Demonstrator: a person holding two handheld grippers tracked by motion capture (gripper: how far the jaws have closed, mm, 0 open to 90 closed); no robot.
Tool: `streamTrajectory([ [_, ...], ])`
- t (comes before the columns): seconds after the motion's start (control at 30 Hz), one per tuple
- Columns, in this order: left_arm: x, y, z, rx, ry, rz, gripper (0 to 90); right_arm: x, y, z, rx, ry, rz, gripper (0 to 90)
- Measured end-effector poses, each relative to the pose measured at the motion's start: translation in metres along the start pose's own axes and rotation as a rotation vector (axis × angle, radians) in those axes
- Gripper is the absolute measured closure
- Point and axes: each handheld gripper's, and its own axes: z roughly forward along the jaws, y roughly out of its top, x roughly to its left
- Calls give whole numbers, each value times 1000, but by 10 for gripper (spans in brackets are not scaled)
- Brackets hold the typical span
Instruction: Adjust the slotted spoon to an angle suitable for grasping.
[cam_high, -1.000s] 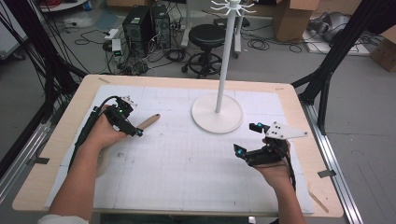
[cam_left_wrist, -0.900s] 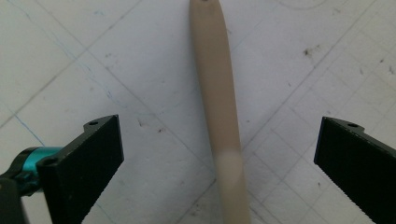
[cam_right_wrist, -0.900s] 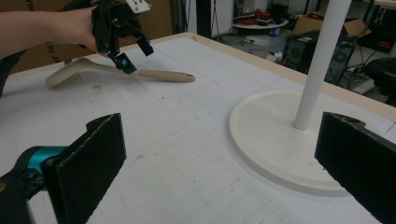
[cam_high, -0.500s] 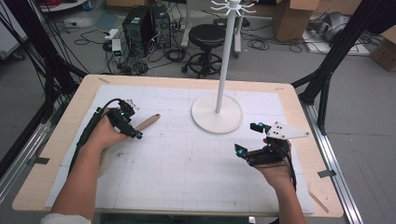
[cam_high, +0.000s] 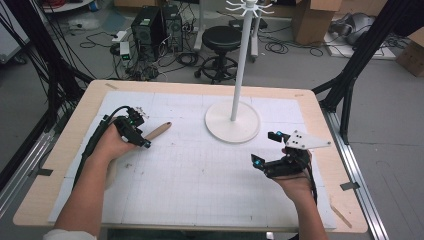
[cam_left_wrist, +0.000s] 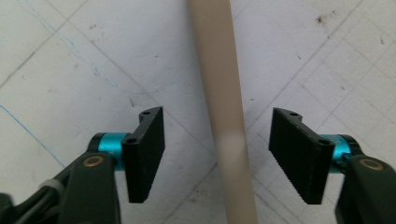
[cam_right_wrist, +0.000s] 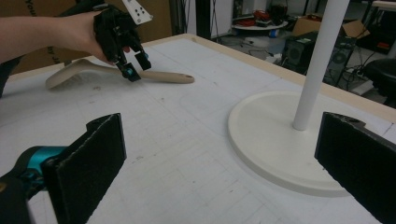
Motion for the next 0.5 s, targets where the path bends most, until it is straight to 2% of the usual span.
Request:
streamTrajectory([
  [0.2,-1,0,0,7,-3,3,420,0,0,0,3,0,0,8],
  [0.5,-3,1,2,20,20,6,490,0,0,0,3,1,0,8],
])
